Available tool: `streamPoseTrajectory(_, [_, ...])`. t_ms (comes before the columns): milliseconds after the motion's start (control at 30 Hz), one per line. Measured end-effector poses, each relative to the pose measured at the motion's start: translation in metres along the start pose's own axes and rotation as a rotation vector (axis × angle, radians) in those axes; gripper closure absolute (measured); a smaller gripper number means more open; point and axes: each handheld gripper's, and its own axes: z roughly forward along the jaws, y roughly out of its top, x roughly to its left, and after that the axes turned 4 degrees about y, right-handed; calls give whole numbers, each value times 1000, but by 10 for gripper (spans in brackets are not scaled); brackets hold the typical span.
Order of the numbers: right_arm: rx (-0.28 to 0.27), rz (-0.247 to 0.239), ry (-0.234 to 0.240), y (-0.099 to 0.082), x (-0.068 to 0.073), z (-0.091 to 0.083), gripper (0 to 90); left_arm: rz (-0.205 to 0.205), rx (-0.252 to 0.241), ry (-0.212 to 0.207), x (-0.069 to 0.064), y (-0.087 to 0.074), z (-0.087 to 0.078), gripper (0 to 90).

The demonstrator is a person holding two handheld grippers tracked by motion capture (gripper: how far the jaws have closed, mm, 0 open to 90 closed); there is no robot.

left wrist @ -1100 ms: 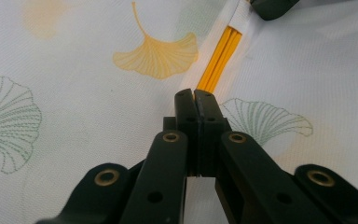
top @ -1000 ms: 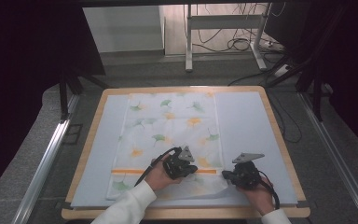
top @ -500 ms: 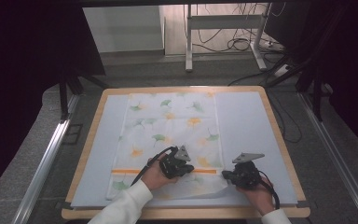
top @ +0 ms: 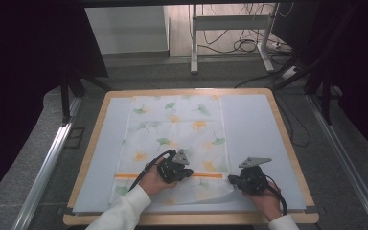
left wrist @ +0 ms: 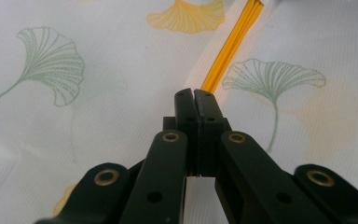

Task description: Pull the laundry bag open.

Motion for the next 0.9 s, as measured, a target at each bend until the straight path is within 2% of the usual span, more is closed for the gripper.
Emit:
streamPoseTrajectory(33, [0, 0, 0, 0, 0, 0, 894, 12, 9, 3, 1, -1, -1, 900])
streamPoseTrajectory(167, [0, -2, -1, 0, 0, 0, 894, -10, 2, 3, 3, -5, -4, 900])
streamPoseTrajectory(300, [2, -5, -4, 0, 1, 0, 894, -2, 11, 15, 5, -8, -8, 900])
streamPoseTrajectory(333, [2, -6, -6, 0, 1, 0, 894, -14, 7, 17, 4, -9, -8, 900])
streamPoseTrajectory(400, [2, -7, -6, 0, 1, 0, 894, 1, 15, 23, 5, -11, -10, 900])
streamPoseTrajectory(433, [2, -7, -6, 0, 1, 0, 894, -14, 6, 23, 4, -12, -10, 900])
streamPoseTrajectory(467, [2, -7, -7, 0, 1, 0, 894, -5, 13, 25, 6, -12, -11, 900])
streamPoseTrajectory(900, [2, -11, -9, 0, 2, 0, 894, -45, 13, 47, 11, -27, -24, 900])
